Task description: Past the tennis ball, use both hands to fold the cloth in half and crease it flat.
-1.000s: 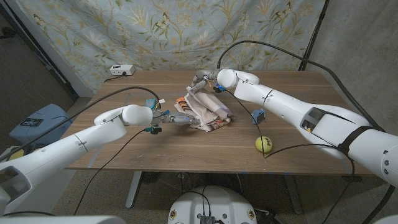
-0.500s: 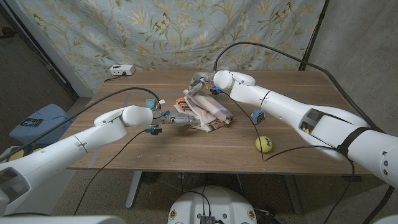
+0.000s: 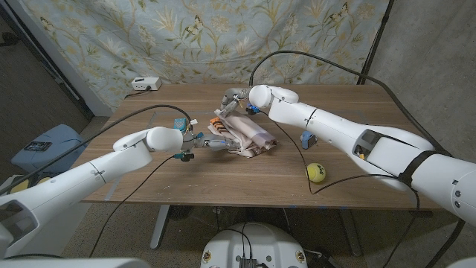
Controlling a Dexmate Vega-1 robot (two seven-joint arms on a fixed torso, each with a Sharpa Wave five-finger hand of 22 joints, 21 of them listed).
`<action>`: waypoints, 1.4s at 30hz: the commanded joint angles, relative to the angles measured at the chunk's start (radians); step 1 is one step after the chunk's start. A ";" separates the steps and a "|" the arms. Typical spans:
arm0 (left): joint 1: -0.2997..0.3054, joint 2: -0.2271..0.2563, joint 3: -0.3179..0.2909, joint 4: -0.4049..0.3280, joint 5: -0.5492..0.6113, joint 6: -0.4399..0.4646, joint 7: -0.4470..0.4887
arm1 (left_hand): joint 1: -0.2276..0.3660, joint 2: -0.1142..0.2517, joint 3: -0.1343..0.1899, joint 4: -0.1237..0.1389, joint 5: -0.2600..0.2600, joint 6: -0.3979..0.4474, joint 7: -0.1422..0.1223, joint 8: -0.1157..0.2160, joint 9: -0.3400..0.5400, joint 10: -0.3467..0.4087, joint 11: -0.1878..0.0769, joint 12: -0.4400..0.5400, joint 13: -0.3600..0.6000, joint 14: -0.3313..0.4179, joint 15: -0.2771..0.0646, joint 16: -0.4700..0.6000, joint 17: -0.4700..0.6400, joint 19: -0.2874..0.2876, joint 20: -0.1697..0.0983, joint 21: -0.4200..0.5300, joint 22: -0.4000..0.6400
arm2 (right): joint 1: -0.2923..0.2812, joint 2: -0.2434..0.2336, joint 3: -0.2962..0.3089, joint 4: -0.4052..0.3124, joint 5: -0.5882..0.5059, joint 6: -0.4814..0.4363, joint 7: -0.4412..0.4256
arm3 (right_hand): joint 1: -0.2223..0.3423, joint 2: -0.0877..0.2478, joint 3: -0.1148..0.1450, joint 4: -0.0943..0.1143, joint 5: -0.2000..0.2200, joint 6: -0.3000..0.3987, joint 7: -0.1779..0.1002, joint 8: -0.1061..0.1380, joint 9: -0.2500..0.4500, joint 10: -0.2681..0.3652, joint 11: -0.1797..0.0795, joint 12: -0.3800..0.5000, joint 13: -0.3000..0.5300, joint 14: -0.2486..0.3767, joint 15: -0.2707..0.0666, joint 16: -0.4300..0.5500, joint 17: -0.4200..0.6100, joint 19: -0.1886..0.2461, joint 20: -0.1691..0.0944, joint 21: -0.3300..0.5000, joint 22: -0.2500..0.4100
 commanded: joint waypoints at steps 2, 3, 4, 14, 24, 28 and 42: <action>0.004 -0.004 -0.005 0.013 -0.009 -0.013 0.009 | 0.012 0.005 0.004 -0.004 0.003 0.000 -0.001 0.005 0.003 0.002 0.004 0.006 0.002 0.003 -0.001 0.007 0.003 -0.130 0.003 0.004 0.003 | 0.029 0.049 -0.022 0.071 0.028 0.036 0.023 | -0.087 -0.023 -0.031 0.028 -0.003 -0.026 0.011 -0.019 -0.001 -0.033 0.018 -0.022 -0.019 -0.013 -0.042 -0.016 -0.010 -0.001 0.015 -0.002 0.002; 0.005 -0.004 -0.005 0.011 -0.007 -0.009 0.012 | 0.013 0.005 0.004 -0.004 0.003 0.001 -0.002 0.006 0.003 0.002 0.003 0.006 0.002 0.003 -0.002 0.007 0.003 -0.130 0.002 0.004 0.003 | 0.032 0.053 -0.024 0.078 0.031 0.041 0.027 | -0.107 -0.027 -0.041 0.036 -0.003 -0.030 0.017 -0.023 -0.002 -0.034 0.021 -0.024 -0.024 -0.013 -0.039 -0.018 -0.012 -0.002 0.018 -0.002 0.002; 0.004 -0.005 -0.004 0.017 -0.010 -0.020 0.010 | 0.013 0.005 0.004 -0.004 0.003 0.000 -0.002 0.005 0.003 0.001 0.004 0.005 0.002 0.003 -0.002 0.007 0.003 -0.130 0.002 0.004 0.003 | 0.035 0.057 -0.025 0.085 0.034 0.044 0.031 | -0.126 -0.030 -0.050 0.043 -0.003 -0.032 0.016 -0.027 -0.003 -0.042 0.025 -0.030 -0.029 -0.015 -0.036 -0.020 -0.013 -0.001 0.020 -0.002 0.002; 0.003 -0.012 -0.004 0.031 -0.018 -0.030 0.014 | 0.015 0.006 0.003 -0.005 0.004 0.000 -0.002 0.005 0.003 0.001 0.004 0.006 0.002 0.004 -0.002 0.007 0.003 -0.130 0.002 0.004 0.003 | 0.055 0.093 -0.036 0.152 0.060 0.075 0.061 | -0.219 -0.042 -0.099 0.072 0.003 -0.064 0.034 -0.056 -0.008 -0.074 0.050 -0.051 -0.051 -0.042 -0.007 -0.034 -0.015 -0.007 0.038 -0.003 0.003; -0.001 -0.019 -0.005 0.041 -0.025 -0.034 0.017 | 0.017 0.006 0.003 -0.005 0.004 0.001 -0.003 0.006 0.003 0.001 0.004 0.006 0.002 0.003 -0.002 0.007 0.003 -0.130 0.001 0.004 0.003 | 0.066 0.131 -0.034 0.220 0.091 0.112 0.062 | -0.232 -0.034 -0.106 0.071 0.007 -0.076 0.040 -0.067 -0.009 -0.105 0.060 -0.067 -0.061 -0.051 0.003 -0.038 -0.016 -0.008 0.039 -0.002 0.003; 0.006 -0.012 -0.017 0.030 -0.042 -0.028 0.023 | 0.018 0.006 0.003 -0.006 0.004 0.001 -0.004 0.006 0.003 0.001 0.004 0.006 0.002 0.003 -0.003 0.007 0.003 -0.130 0.001 0.004 0.003 | 0.071 0.139 -0.034 0.240 0.098 0.120 0.062 | -0.233 -0.030 -0.107 0.068 0.008 -0.085 0.042 -0.073 -0.009 -0.110 0.064 -0.071 -0.065 -0.055 0.003 -0.042 -0.018 -0.007 0.039 -0.002 0.003; 0.067 0.058 -0.086 -0.083 -0.098 0.015 0.071 | 0.021 0.006 0.003 -0.008 0.004 0.001 -0.004 0.005 0.003 0.002 0.004 0.006 0.001 0.005 -0.003 0.008 0.003 -0.129 0.001 0.005 0.003 | 0.081 0.138 -0.027 0.265 0.113 0.123 0.059 | -0.236 -0.021 -0.108 0.064 0.009 -0.088 0.047 -0.078 -0.007 -0.121 0.071 -0.079 -0.072 -0.061 0.007 -0.049 -0.024 -0.007 0.043 -0.001 0.003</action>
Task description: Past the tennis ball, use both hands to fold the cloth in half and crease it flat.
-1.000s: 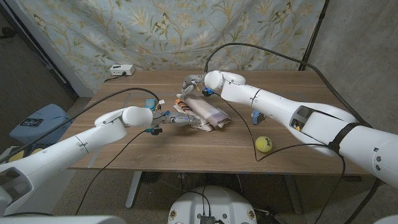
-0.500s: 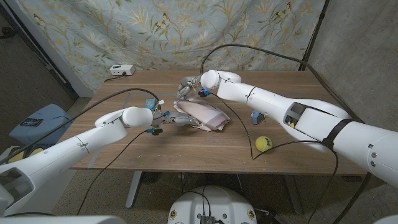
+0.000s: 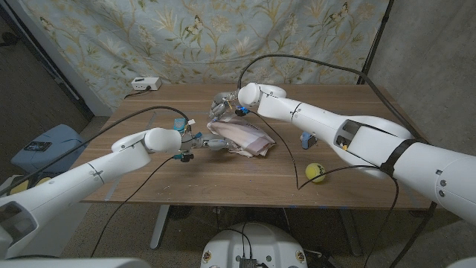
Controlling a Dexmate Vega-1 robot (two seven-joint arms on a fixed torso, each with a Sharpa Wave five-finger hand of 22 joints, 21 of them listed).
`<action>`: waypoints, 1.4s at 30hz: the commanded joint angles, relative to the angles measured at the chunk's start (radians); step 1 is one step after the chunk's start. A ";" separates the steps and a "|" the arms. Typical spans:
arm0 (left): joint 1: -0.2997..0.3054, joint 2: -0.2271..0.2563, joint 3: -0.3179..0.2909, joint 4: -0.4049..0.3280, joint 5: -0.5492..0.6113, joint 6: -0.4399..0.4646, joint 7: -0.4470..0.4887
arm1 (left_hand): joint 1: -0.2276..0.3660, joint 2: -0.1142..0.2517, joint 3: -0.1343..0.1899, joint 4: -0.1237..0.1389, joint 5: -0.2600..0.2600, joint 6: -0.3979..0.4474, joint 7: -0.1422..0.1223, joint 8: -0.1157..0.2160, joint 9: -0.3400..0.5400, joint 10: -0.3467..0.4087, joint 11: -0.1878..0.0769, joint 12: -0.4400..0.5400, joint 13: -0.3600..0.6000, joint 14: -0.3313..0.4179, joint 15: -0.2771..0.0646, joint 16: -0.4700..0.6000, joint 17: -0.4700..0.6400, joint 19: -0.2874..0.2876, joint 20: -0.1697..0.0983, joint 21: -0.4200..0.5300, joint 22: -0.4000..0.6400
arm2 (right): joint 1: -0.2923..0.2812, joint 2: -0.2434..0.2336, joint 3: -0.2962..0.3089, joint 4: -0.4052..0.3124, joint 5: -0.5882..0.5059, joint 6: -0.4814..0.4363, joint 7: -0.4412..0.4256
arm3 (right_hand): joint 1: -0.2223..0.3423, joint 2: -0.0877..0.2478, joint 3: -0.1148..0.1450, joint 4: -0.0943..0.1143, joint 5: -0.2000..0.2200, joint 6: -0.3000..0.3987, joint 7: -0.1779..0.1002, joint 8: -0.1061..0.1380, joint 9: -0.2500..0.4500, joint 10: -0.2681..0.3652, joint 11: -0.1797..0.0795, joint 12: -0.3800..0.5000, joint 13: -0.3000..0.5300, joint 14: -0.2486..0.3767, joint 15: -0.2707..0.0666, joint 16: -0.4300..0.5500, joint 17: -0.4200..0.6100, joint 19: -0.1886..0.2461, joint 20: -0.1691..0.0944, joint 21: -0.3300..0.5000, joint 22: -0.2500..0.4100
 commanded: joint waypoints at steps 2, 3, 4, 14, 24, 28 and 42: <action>0.050 0.055 -0.058 -0.093 -0.050 0.036 0.044 | 0.008 0.000 0.003 -0.009 0.004 0.000 -0.004 0.005 0.003 0.003 0.004 0.007 0.002 0.004 -0.003 0.004 0.003 -0.111 0.020 0.004 0.003 | 0.009 0.000 0.008 0.020 0.021 0.005 0.005 | -0.008 0.007 -0.004 -0.004 0.005 -0.006 0.007 -0.005 0.004 -0.007 0.003 -0.005 0.001 -0.004 0.002 -0.006 -0.001 0.008 0.009 -0.001 0.003; 0.053 0.058 -0.060 -0.097 -0.053 0.033 0.045 | 0.008 0.000 0.002 -0.009 0.004 0.000 -0.004 0.005 0.003 0.002 0.004 0.007 0.002 0.004 -0.003 0.004 0.003 -0.111 0.021 0.004 0.003 | 0.008 -0.004 0.012 0.014 0.027 0.004 0.011 | -0.008 0.007 -0.004 -0.004 0.005 -0.006 0.007 -0.005 0.005 -0.006 0.006 -0.005 0.001 -0.004 0.005 -0.006 -0.001 0.007 0.010 -0.001 0.003; 0.056 0.062 -0.063 -0.106 -0.051 0.042 0.050 | 0.009 0.000 0.002 -0.009 0.004 0.000 -0.004 0.005 0.003 0.003 0.004 0.007 0.002 0.005 -0.003 0.004 0.003 -0.111 0.020 0.004 0.003 | 0.006 -0.009 0.015 0.006 0.031 0.002 0.016 | -0.009 0.007 -0.005 -0.005 0.005 -0.008 0.007 -0.006 0.005 -0.010 0.007 -0.006 0.001 -0.005 0.008 -0.007 -0.002 0.006 0.011 -0.002 0.003; 0.070 0.080 -0.078 -0.134 -0.062 0.049 0.060 | 0.012 0.001 0.003 -0.011 0.005 0.001 -0.004 0.005 0.003 0.001 0.004 0.006 0.002 0.005 -0.002 0.004 0.003 -0.111 0.021 0.004 0.003 | -0.001 -0.045 0.022 -0.063 0.052 -0.029 0.055 | -0.026 0.009 -0.015 -0.007 0.005 -0.046 0.028 -0.026 0.010 -0.049 0.041 -0.019 0.004 -0.027 0.033 -0.022 -0.009 -0.001 0.029 -0.003 0.004; 0.111 0.121 -0.112 -0.195 -0.094 0.078 0.080 | 0.015 0.001 0.003 -0.013 0.005 0.000 -0.004 0.005 0.003 0.002 0.005 0.007 0.002 0.006 -0.002 0.004 0.003 -0.110 0.022 0.004 0.003 | -0.009 -0.077 0.043 -0.108 0.093 -0.041 0.094 | -0.041 0.017 -0.024 -0.010 0.006 -0.081 0.048 -0.044 0.017 -0.091 0.064 -0.030 0.009 -0.049 0.061 -0.036 -0.016 -0.015 0.043 -0.005 0.004; 0.130 0.138 -0.126 -0.217 -0.110 0.092 0.091 | 0.016 0.001 0.002 -0.013 0.005 -0.001 -0.004 0.005 0.003 0.003 0.005 0.007 0.002 0.006 -0.002 0.004 0.003 -0.109 0.021 0.004 0.003 | -0.020 -0.095 0.048 -0.146 0.096 -0.041 0.085 | -0.043 0.020 -0.025 -0.011 0.006 -0.086 0.051 -0.047 0.018 -0.095 0.066 -0.030 0.010 -0.054 0.068 -0.039 -0.017 -0.018 0.049 -0.005 0.004; 0.172 0.182 -0.165 -0.288 -0.143 0.112 0.120 | 0.020 0.001 0.001 -0.015 0.005 -0.002 -0.003 0.005 0.003 0.001 0.004 0.007 0.002 0.008 0.000 0.004 0.003 -0.109 0.023 0.004 0.003 | -0.018 -0.122 0.055 -0.213 0.121 -0.054 0.127 | -0.051 0.028 -0.032 -0.020 0.006 -0.128 0.066 -0.068 0.025 -0.158 0.104 -0.059 0.002 -0.078 0.090 -0.056 -0.026 -0.027 0.059 -0.005 0.004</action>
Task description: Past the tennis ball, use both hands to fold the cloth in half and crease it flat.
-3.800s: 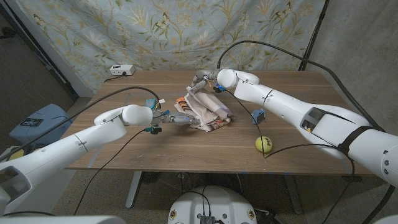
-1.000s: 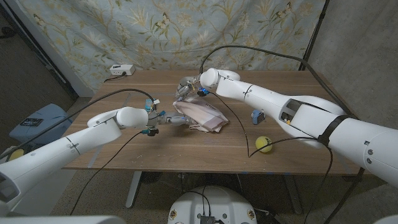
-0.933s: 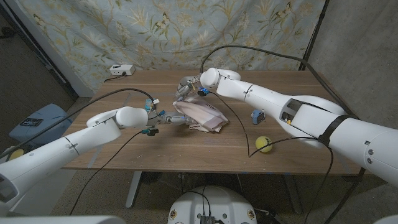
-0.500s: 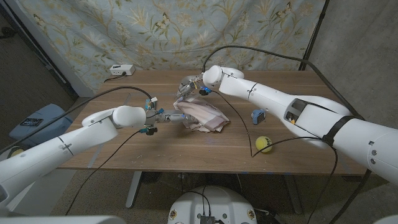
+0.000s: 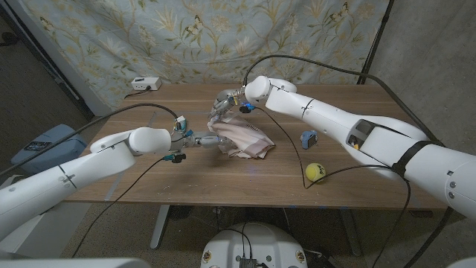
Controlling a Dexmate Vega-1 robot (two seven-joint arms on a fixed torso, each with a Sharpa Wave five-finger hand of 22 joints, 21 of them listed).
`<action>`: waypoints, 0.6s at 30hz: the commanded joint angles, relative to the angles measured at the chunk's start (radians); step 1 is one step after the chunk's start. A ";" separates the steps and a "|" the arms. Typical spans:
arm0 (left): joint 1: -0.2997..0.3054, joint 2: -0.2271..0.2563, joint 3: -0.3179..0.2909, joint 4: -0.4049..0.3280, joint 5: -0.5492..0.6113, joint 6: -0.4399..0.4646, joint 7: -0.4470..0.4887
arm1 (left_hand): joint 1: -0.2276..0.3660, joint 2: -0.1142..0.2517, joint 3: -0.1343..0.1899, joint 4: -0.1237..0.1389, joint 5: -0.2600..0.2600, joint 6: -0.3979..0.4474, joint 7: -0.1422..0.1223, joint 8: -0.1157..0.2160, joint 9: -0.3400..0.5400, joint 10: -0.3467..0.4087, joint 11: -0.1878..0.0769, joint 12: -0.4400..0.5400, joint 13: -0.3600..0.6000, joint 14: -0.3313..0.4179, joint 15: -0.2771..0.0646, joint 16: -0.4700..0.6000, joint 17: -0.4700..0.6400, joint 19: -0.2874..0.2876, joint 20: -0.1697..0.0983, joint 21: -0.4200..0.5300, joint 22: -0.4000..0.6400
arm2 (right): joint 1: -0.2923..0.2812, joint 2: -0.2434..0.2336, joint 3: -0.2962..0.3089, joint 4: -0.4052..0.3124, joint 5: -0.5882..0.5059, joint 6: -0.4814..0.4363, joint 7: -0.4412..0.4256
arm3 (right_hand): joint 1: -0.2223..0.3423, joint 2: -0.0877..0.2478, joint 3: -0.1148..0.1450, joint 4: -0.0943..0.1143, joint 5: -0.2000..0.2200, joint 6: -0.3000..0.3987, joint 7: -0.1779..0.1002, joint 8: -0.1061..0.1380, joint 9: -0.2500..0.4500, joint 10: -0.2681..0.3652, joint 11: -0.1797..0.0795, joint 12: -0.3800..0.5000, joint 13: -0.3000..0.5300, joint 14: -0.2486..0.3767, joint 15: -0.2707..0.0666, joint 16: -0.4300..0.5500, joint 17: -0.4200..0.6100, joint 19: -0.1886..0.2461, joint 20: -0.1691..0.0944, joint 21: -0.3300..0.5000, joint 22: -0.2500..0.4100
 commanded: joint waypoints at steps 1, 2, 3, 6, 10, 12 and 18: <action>0.035 0.039 -0.034 -0.062 -0.031 0.021 0.022 | 0.009 0.001 0.001 -0.007 0.005 -0.002 -0.004 0.005 0.003 0.002 0.004 0.007 0.002 0.002 -0.006 0.004 0.001 -0.131 0.001 -0.004 0.001 | 0.002 -0.024 0.006 -0.052 0.023 -0.015 0.037 | -0.012 0.001 -0.006 -0.003 0.006 -0.019 0.005 -0.011 0.004 -0.024 0.014 -0.015 -0.002 -0.009 0.015 -0.011 -0.002 -0.003 0.010 -0.001 0.001; 0.038 0.043 -0.037 -0.066 -0.034 0.018 0.022 | 0.009 0.001 0.001 -0.007 0.005 -0.002 -0.004 0.004 0.003 0.002 0.004 0.007 0.002 0.002 -0.006 0.003 0.001 -0.132 0.002 -0.004 0.001 | 0.001 -0.025 0.007 -0.054 0.026 -0.014 0.038 | -0.012 0.002 -0.007 -0.003 0.006 -0.022 0.006 -0.013 0.004 -0.027 0.015 -0.017 -0.003 -0.012 0.017 -0.013 -0.003 -0.004 0.011 -0.001 0.001; 0.042 0.046 -0.040 -0.073 -0.035 0.021 0.028 | 0.009 0.001 0.001 -0.007 0.005 -0.003 -0.004 0.004 0.003 0.002 0.004 0.007 0.002 0.002 -0.005 0.003 0.001 -0.132 0.002 -0.004 0.001 | -0.002 -0.026 0.010 -0.056 0.029 -0.011 0.036 | -0.012 0.002 -0.007 -0.004 0.006 -0.025 0.007 -0.014 0.005 -0.028 0.015 -0.018 -0.004 -0.016 0.021 -0.015 -0.004 -0.006 0.014 -0.001 0.001; 0.050 0.053 -0.048 -0.085 -0.040 0.024 0.036 | 0.010 0.001 0.001 -0.007 0.005 -0.003 -0.004 0.004 0.003 0.002 0.004 0.007 0.002 0.002 -0.005 0.004 0.001 -0.131 0.002 -0.004 0.001 | -0.012 -0.034 0.016 -0.071 0.030 -0.002 0.021 | -0.012 0.004 -0.007 -0.006 0.006 -0.025 0.004 -0.015 0.005 -0.034 0.016 -0.021 -0.006 -0.017 0.022 -0.016 -0.005 -0.006 0.015 -0.001 0.001; 0.051 0.052 -0.051 -0.089 -0.039 0.020 0.043 | 0.011 0.001 0.000 -0.007 0.004 -0.003 -0.004 0.004 0.003 0.002 0.005 0.007 0.002 0.002 -0.004 0.003 0.001 -0.131 0.003 -0.004 0.001 | -0.018 -0.043 0.021 -0.089 0.033 0.006 0.018 | -0.012 0.005 -0.007 -0.008 0.006 -0.032 -0.001 -0.019 0.004 -0.037 0.019 -0.023 -0.007 -0.017 0.019 -0.017 -0.007 -0.006 0.015 0.000 0.001; 0.046 0.047 -0.049 -0.087 -0.034 0.016 0.044 | 0.011 0.001 0.000 -0.008 0.004 -0.003 -0.003 0.004 0.003 0.002 0.006 0.007 0.002 0.002 -0.004 0.003 0.002 -0.131 0.002 -0.004 0.001 | -0.019 -0.046 0.025 -0.092 0.037 0.011 0.019 | -0.012 0.005 -0.008 -0.010 0.006 -0.040 0.000 -0.024 0.003 -0.042 0.018 -0.027 -0.009 -0.022 0.021 -0.020 -0.008 -0.006 0.015 0.001 0.001; 0.017 0.009 -0.031 -0.072 -0.012 0.018 0.049 | 0.012 0.002 -0.001 -0.008 0.004 -0.004 -0.003 0.004 0.003 0.002 0.006 0.007 0.002 0.002 -0.004 0.003 0.002 -0.131 0.003 -0.004 0.001 | -0.020 -0.052 0.037 -0.079 0.041 0.035 0.008 | -0.013 0.010 -0.010 -0.015 0.006 -0.022 -0.018 -0.023 -0.004 -0.071 0.003 -0.046 -0.018 -0.030 0.013 -0.025 -0.012 0.000 0.007 0.004 0.001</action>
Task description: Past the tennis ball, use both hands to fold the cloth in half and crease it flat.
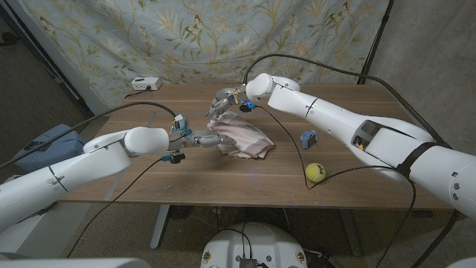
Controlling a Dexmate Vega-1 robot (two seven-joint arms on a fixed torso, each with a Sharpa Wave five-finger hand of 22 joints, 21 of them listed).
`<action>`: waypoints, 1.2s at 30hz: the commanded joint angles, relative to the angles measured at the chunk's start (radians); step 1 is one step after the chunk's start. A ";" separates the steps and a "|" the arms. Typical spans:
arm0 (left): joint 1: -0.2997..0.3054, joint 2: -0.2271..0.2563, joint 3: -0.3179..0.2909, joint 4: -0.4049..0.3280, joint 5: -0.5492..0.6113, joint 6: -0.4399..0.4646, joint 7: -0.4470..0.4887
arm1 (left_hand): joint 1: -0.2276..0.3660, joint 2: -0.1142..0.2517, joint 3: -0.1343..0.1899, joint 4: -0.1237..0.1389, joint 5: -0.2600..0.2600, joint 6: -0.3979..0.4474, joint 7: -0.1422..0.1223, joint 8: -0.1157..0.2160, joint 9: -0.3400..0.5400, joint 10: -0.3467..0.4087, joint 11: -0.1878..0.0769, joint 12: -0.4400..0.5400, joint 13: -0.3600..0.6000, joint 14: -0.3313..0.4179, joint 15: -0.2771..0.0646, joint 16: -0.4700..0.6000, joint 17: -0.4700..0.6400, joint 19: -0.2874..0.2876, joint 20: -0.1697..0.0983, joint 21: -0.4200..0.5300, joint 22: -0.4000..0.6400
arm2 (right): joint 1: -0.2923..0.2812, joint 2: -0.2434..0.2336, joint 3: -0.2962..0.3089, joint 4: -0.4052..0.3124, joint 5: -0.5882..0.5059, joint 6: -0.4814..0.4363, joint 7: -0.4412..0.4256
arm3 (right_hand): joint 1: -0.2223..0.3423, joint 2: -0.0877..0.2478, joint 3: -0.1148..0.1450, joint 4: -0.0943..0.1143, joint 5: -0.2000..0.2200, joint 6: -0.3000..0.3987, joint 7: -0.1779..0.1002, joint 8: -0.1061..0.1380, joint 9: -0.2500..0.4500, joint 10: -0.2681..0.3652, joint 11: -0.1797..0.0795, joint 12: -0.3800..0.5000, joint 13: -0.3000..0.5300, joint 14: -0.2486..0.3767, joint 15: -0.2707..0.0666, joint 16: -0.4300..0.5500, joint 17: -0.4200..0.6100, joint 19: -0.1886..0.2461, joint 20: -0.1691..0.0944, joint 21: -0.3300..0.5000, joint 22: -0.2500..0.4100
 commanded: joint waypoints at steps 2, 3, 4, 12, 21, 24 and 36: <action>-0.039 -0.046 0.020 0.017 0.026 -0.019 0.003 | 0.013 0.002 0.004 -0.004 0.004 -0.005 -0.002 0.004 0.003 0.002 0.006 0.007 0.002 0.003 -0.004 0.004 0.002 -0.131 0.005 -0.004 0.001 | -0.006 -0.023 0.023 -0.010 0.010 0.033 -0.012 | -0.007 0.004 -0.002 -0.008 0.006 0.013 -0.017 0.000 -0.003 -0.022 -0.011 -0.016 -0.005 -0.006 -0.004 -0.007 -0.001 0.011 -0.006 0.004 0.001; -0.047 -0.054 0.025 0.025 0.030 -0.026 -0.002 | 0.013 0.002 0.003 -0.004 0.004 -0.005 -0.003 0.004 0.003 0.001 0.005 0.007 0.002 0.003 -0.005 0.004 0.002 -0.131 0.003 -0.004 0.001 | -0.007 -0.026 0.025 -0.012 0.011 0.032 -0.012 | -0.007 0.005 -0.002 -0.009 0.006 0.014 -0.018 0.000 -0.003 -0.024 -0.011 -0.017 -0.005 -0.008 -0.005 -0.008 -0.001 0.011 -0.007 0.004 0.001; -0.064 -0.072 0.038 0.042 0.038 -0.033 -0.010 | 0.013 0.002 0.003 -0.004 0.004 -0.005 -0.002 0.004 0.003 0.002 0.005 0.007 0.002 0.003 -0.004 0.004 0.002 -0.131 0.004 -0.004 0.001 | -0.007 -0.032 0.029 -0.015 0.012 0.033 -0.012 | -0.007 0.005 -0.002 -0.009 0.006 0.014 -0.018 -0.001 -0.004 -0.026 -0.012 -0.018 -0.006 -0.009 -0.005 -0.008 -0.001 0.011 -0.008 0.004 0.001; -0.146 -0.158 0.099 0.131 0.085 -0.082 -0.047 | 0.015 0.003 0.002 -0.004 0.004 -0.006 -0.002 0.004 0.003 0.001 0.006 0.007 0.002 0.003 -0.005 0.004 0.002 -0.131 0.004 -0.004 0.001 | -0.020 -0.058 0.055 -0.036 0.022 0.042 -0.026 | -0.010 0.007 -0.005 -0.011 0.006 0.006 -0.013 -0.007 -0.008 -0.027 -0.014 -0.025 -0.012 -0.012 -0.010 -0.009 -0.004 0.021 -0.014 0.008 0.001; -0.219 -0.229 0.155 0.237 0.114 -0.141 -0.096 | 0.017 0.003 0.001 -0.004 0.004 -0.007 -0.003 0.004 0.003 0.001 0.003 0.007 0.002 0.004 -0.005 0.004 0.002 -0.130 0.004 -0.003 0.001 | -0.036 -0.077 0.082 -0.034 0.027 0.076 -0.056 | -0.009 0.009 -0.005 -0.014 0.005 -0.006 -0.006 -0.015 -0.012 -0.038 -0.017 -0.037 -0.018 -0.010 -0.019 -0.009 -0.006 0.035 -0.022 0.012 0.001; -0.233 -0.240 0.167 0.260 0.120 -0.148 -0.109 | 0.017 0.003 0.001 -0.004 0.004 -0.007 -0.003 0.004 0.003 0.002 0.003 0.007 0.002 0.004 -0.005 0.004 0.002 -0.129 0.004 -0.003 0.001 | -0.038 -0.078 0.087 -0.020 0.030 0.088 -0.059 | -0.009 0.010 -0.006 -0.016 0.005 -0.012 -0.014 -0.018 -0.014 -0.044 -0.025 -0.043 -0.021 -0.008 -0.022 -0.008 -0.008 0.038 -0.023 0.012 0.001; -0.237 -0.233 0.175 0.262 0.109 -0.118 -0.144 | 0.020 0.003 0.000 -0.005 0.004 -0.007 -0.005 0.005 0.003 0.001 0.001 0.007 0.002 0.007 -0.006 0.005 0.002 -0.128 0.004 -0.003 0.001 | -0.041 -0.078 0.100 0.014 0.035 0.110 -0.067 | -0.012 0.015 -0.009 -0.018 0.004 -0.042 -0.017 -0.032 -0.022 -0.060 -0.039 -0.063 -0.030 -0.009 -0.031 -0.006 -0.011 0.047 -0.030 0.012 0.001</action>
